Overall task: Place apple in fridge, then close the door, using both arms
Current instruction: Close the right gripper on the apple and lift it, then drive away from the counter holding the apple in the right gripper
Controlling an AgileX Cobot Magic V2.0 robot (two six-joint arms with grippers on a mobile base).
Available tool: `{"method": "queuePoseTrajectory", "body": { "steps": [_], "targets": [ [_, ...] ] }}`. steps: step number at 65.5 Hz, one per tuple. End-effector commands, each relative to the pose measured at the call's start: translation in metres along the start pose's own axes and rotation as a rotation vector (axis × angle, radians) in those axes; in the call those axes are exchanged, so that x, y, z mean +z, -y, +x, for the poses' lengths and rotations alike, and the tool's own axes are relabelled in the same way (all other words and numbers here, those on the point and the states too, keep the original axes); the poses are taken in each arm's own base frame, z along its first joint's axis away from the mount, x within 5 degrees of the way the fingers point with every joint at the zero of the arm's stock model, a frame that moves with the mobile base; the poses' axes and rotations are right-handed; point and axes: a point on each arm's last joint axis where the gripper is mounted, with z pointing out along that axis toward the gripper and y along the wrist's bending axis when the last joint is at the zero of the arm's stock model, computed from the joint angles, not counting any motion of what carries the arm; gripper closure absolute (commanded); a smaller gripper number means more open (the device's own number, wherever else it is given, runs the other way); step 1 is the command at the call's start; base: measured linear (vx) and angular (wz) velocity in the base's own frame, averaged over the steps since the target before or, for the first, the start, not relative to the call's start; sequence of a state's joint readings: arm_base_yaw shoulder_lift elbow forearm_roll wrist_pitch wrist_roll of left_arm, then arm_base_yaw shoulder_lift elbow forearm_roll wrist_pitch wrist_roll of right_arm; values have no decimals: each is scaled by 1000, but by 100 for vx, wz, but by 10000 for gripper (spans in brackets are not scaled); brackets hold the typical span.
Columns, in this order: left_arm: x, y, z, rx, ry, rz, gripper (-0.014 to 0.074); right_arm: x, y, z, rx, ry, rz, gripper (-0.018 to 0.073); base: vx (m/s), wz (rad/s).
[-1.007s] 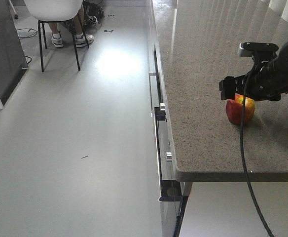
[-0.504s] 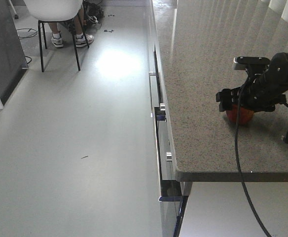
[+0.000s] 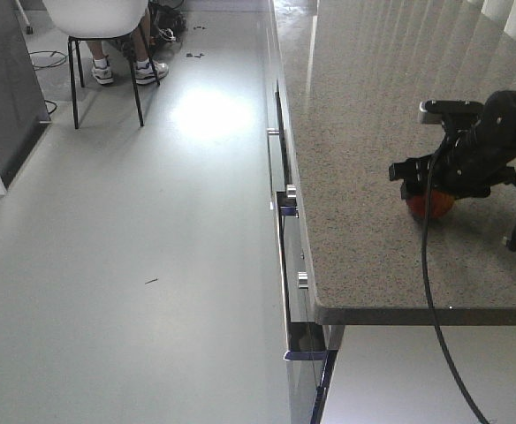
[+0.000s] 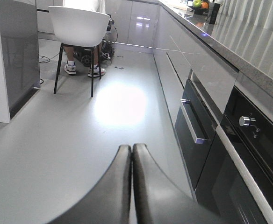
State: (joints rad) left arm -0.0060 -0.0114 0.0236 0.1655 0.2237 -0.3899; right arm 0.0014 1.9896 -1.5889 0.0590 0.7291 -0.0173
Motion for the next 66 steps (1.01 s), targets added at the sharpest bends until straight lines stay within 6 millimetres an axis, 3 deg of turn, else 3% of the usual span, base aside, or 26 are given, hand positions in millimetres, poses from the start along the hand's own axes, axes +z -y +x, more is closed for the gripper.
{"method": "queuePoseTrajectory", "body": {
  "steps": [1, 12, 18, 26, 33, 46, 66],
  "targets": [
    [-3, 4, -12, -6, 94, 36, 602, -80, -6, -38, -21, 238, -23, 455, 0, 0],
    [-3, 4, -12, -6, 94, 36, 602, -193, -20, -47, -68, 407, -129, 552, 0, 0],
    [-3, 4, -12, -6, 94, 36, 602, -253, -29, -37, -110, 533, -194, 570, 0, 0],
    [-3, 4, -12, -6, 94, 36, 602, -312, -37, -16, -151, 649, -268, 568, 0, 0],
    [-3, 4, -12, -6, 94, 36, 602, -351, -42, 10, -193, 668, -305, 568, 0, 0],
    [-3, 4, -12, -6, 94, 36, 602, -394, -48, 54, -257, 620, -353, 568, 0, 0],
    [-3, 4, -12, -6, 94, 36, 602, -457, -52, 108, -297, 779, -377, 568, 0, 0]
  ]
}}
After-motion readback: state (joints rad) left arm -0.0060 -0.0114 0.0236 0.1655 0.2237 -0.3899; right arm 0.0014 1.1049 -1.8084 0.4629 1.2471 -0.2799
